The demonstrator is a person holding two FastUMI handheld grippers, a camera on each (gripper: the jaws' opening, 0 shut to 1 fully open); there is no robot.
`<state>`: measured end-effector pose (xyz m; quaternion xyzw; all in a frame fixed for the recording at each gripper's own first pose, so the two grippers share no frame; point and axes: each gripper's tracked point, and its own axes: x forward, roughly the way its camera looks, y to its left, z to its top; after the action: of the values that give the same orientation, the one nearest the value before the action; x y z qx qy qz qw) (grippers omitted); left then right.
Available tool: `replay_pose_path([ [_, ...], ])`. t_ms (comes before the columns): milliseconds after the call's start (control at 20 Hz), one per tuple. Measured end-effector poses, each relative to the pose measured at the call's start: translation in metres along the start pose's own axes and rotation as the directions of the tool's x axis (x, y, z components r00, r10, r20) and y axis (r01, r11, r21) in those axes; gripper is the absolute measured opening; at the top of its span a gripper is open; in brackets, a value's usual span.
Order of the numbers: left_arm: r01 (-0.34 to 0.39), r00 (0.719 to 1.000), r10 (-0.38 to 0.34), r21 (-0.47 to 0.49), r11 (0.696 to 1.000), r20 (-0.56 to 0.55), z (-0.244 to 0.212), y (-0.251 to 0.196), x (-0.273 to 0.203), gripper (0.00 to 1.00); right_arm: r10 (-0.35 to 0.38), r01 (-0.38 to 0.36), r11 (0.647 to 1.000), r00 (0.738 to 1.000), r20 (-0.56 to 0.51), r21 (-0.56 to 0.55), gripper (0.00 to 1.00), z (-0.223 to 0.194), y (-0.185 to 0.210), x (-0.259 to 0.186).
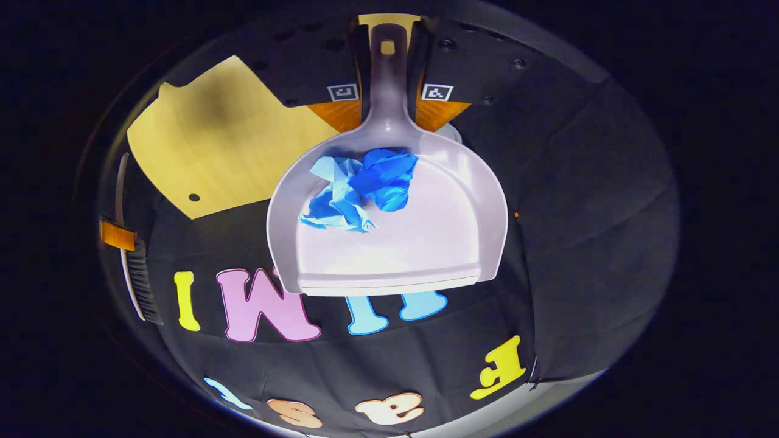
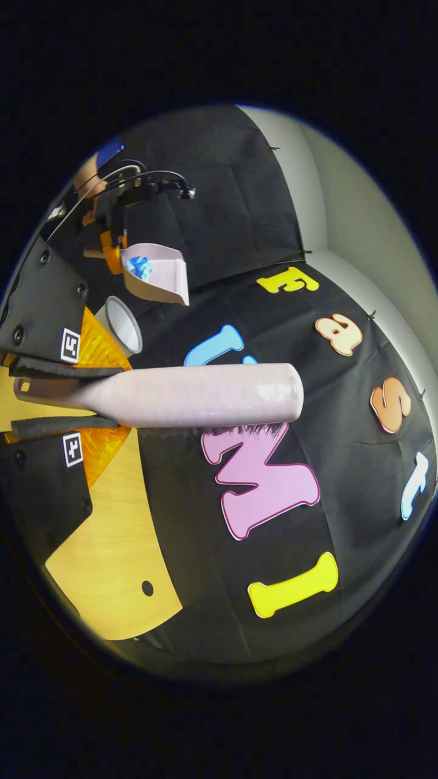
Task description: Pick up the small broom and dustpan from the desktop, sweep the trash into the dustpan with the broom, and then empty the trash into the garbage bin.
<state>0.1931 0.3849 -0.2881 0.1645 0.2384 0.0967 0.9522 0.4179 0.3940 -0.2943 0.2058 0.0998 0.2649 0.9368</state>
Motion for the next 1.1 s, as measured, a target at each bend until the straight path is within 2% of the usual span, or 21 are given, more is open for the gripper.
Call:
replay_pose_path([
  [100,-0.040,0.999,0.041,0.082,0.996,-0.012,0.003,0.006,-0.005,0.22,-0.011,0.010,1.000,0.999,-0.044,-0.026,0.27,-0.015,0.002,0.007],
  [300,-0.069,0.992,0.090,0.222,0.973,-0.085,0.005,0.014,-0.011,0.21,-0.017,0.013,0.999,0.996,-0.083,-0.045,0.27,-0.027,0.005,0.018],
  [400,-0.085,0.984,0.133,0.341,0.936,-0.121,0.006,0.024,-0.011,0.21,-0.010,0.005,0.999,0.995,-0.101,-0.046,0.27,-0.034,0.007,0.022],
  [450,-0.092,0.978,0.161,0.412,0.907,-0.135,0.007,0.030,-0.009,0.22,-0.006,0.000,0.999,0.994,-0.110,-0.049,0.27,-0.037,0.009,0.024],
  [600,-0.109,0.954,0.250,0.587,0.802,-0.165,0.007,0.048,-0.009,0.21,-0.004,-0.004,0.998,0.990,-0.138,-0.055,0.28,-0.049,0.007,0.027],
  [800,-0.091,0.929,0.337,0.785,0.613,-0.155,0.006,0.085,-0.005,0.21,-0.011,0.003,0.999,0.986,-0.169,-0.047,0.27,-0.062,0.004,0.031],
  [900,-0.065,0.920,0.360,0.843,0.533,-0.157,0.008,0.101,-0.006,0.21,-0.015,0.005,0.999,0.983,-0.180,-0.053,0.27,-0.067,0.002,0.032],
  [1000,-0.051,0.912,0.388,0.902,0.428,-0.132,0.013,0.122,-0.009,0.21,-0.014,0.005,0.999,0.982,-0.188,-0.049,0.27,-0.071,0.001,0.031],
  [1100,-0.057,0.908,0.412,0.953,0.299,-0.075,0.017,0.144,-0.004,0.21,-0.004,-0.001,1.000,0.982,-0.189,-0.028,0.27,-0.073,0.001,0.030],
])
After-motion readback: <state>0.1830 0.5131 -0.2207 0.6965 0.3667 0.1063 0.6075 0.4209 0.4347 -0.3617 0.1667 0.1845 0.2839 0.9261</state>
